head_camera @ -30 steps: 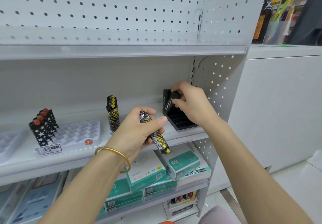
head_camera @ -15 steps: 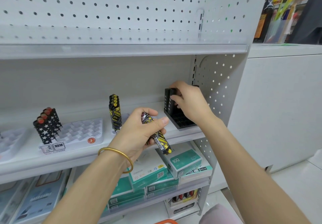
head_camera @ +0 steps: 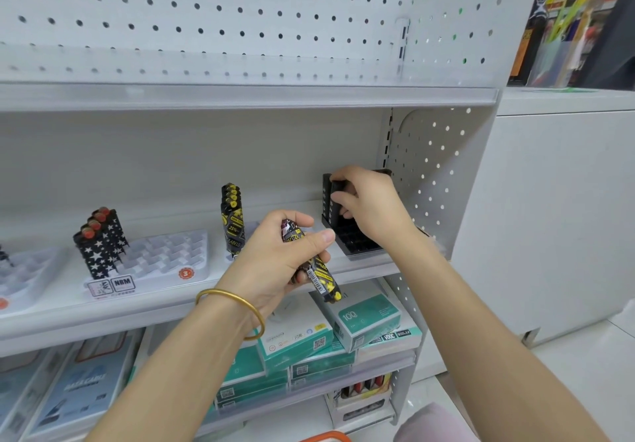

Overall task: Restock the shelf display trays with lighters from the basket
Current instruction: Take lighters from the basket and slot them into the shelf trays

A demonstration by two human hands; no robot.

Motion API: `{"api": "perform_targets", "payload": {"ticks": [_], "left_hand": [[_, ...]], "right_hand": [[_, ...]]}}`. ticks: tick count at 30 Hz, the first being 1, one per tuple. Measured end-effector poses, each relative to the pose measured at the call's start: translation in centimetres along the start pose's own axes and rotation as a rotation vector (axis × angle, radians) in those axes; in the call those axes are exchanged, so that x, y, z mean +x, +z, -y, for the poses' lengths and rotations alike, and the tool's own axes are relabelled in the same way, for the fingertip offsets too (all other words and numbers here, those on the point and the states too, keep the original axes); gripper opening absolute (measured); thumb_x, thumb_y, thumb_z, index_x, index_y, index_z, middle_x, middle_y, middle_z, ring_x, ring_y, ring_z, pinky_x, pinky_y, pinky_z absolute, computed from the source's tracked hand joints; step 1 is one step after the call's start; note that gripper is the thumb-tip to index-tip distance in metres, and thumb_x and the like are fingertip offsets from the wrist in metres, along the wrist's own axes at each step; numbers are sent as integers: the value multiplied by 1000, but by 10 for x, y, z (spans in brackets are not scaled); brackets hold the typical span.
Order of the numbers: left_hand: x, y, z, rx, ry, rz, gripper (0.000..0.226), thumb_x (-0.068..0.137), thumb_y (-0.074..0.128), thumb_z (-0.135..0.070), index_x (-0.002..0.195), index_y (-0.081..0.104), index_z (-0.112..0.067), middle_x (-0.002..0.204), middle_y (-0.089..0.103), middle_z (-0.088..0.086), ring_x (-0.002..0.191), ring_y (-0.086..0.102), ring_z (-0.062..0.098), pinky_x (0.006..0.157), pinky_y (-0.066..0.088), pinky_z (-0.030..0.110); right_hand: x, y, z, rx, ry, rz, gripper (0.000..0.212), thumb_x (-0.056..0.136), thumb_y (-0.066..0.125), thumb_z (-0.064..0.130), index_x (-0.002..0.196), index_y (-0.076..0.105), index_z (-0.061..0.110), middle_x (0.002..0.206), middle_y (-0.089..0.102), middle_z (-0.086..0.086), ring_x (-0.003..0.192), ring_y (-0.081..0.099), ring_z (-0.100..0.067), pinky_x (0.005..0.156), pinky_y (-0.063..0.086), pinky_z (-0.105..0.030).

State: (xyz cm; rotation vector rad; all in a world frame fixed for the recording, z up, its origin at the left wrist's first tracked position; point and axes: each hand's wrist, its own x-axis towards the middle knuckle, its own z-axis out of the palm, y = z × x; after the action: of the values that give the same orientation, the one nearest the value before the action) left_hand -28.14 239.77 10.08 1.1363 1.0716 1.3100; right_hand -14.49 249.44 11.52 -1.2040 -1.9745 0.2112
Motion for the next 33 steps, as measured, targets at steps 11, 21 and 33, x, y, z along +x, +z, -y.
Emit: {"api": "perform_targets", "payload": {"ticks": [11, 21, 33], "left_hand": [[-1, -1, -2, -59, 35, -5, 23, 83, 66, -9, 97, 49, -16, 54, 63, 2, 50, 46, 13, 40, 37, 15], [4, 4, 0, -81, 162, -101, 19, 86, 63, -14, 96, 48, -20, 67, 61, 2, 51, 48, 10, 43, 39, 16], [-27, -14, -9, 155, 67, 7, 11, 87, 61, -21, 92, 57, -12, 75, 69, 6, 52, 57, 12, 36, 28, 15]], "right_hand": [[-16, 16, 3, -87, 30, -88, 49, 86, 62, 11, 128, 37, 13, 93, 65, -15, 85, 61, -34, 75, 51, -43], [-62, -22, 31, 605, 189, 341, 20, 87, 63, 18, 102, 56, 5, 76, 66, -10, 62, 62, -12, 56, 56, -33], [-60, -28, 29, 937, 174, 270, 27, 80, 64, -4, 104, 61, 9, 78, 67, -4, 61, 57, -14, 61, 43, -29]]}}
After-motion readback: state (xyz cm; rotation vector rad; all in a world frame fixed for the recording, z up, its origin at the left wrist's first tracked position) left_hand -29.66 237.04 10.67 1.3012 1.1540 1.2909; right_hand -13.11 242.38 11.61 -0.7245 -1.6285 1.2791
